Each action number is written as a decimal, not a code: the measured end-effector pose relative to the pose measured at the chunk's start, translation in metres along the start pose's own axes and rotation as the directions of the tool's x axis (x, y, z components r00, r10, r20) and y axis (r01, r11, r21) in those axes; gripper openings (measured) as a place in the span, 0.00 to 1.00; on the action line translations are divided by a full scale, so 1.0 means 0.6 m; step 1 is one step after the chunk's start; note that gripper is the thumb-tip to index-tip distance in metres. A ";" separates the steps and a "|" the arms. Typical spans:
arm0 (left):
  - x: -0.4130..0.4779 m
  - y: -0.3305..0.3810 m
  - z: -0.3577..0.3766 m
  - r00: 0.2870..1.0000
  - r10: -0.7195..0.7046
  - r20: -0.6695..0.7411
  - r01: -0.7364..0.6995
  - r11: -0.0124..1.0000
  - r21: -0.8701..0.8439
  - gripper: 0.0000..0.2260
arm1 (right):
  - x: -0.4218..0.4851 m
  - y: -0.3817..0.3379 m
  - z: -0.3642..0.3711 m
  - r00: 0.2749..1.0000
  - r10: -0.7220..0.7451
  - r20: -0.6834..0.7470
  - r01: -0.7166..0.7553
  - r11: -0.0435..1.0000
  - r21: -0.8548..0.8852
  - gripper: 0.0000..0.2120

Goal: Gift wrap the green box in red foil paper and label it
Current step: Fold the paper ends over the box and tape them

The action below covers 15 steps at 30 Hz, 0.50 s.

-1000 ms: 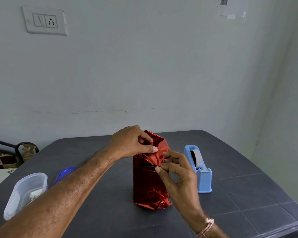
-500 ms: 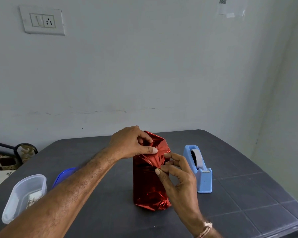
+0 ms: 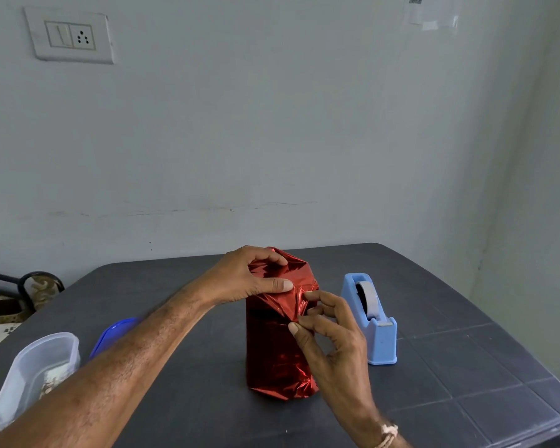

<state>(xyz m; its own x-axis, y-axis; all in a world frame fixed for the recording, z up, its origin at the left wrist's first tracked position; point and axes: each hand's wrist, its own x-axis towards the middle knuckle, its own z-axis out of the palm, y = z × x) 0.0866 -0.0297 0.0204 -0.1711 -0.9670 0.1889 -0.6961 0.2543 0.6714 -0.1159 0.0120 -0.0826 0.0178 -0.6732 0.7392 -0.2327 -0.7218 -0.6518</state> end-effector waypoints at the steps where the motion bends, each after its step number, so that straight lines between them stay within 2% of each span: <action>1: 0.000 -0.001 0.000 1.000 -0.009 0.015 0.009 1.000 -0.010 0.26 | 0.000 0.000 0.001 1.000 0.002 0.000 -0.002 1.000 0.006 0.03; 6: -0.001 -0.007 0.001 0.996 -0.032 0.080 0.035 0.998 -0.043 0.31 | -0.003 -0.001 0.000 1.000 0.005 0.008 -0.005 1.000 0.024 0.03; 15: -0.002 -0.010 0.004 0.994 -0.024 0.111 0.034 0.995 -0.096 0.33 | -0.007 0.011 0.004 1.000 -0.010 -0.004 0.010 1.000 0.006 0.05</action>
<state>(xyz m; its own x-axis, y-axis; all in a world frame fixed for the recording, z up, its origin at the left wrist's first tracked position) 0.0896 -0.0302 0.0144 -0.2310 -0.9686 0.0923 -0.6317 0.2215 0.7429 -0.1152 0.0098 -0.0904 0.0161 -0.6650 0.7466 -0.2264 -0.7298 -0.6451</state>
